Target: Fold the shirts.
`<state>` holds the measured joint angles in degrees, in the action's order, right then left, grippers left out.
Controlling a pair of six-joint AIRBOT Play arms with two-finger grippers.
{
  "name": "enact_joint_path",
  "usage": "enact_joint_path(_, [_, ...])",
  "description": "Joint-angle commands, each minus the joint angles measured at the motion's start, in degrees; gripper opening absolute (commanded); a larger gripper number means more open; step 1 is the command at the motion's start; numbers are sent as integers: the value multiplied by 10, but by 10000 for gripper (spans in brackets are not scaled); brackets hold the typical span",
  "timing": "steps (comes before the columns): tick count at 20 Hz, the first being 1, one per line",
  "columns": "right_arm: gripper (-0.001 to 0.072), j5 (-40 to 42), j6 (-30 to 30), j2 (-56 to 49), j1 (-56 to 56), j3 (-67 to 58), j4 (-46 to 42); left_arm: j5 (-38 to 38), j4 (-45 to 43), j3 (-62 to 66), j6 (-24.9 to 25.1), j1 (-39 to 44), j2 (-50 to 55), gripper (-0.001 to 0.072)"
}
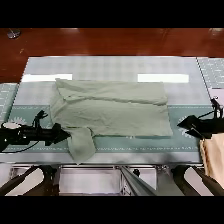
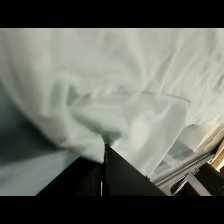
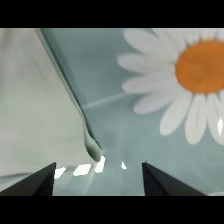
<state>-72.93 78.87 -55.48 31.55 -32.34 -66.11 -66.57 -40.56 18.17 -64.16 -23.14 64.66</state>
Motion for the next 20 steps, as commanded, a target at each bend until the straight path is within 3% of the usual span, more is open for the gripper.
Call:
enact_joint_path(1, [621,1,36,-7,-52,27,-32,-29,47,0,37,1,0,18])
enact_joint_path(7, [620,58,26,-72,-96,26,3,-28,46,0,37,1,0,18])
enact_joint_path(14, [618,123,-19,-110,-96,26,155,-24,46,0,32,1,0,18])
enact_joint_path(15, [580,115,-26,-110,-100,26,156,-24,46,0,32,1,0,17])
enact_joint_path(16, [436,101,-38,-110,-106,26,156,-24,46,0,32,1,0,18])
enact_joint_path(17, [78,88,-70,-110,-113,26,157,-28,46,0,22,1,0,18])
enact_joint_path(18, [30,90,-87,-110,-115,26,160,-39,46,0,16,1,-1,18])
enact_joint_path(20, [30,113,-76,-110,-103,20,167,-54,43,9,22,-4,-1,18])
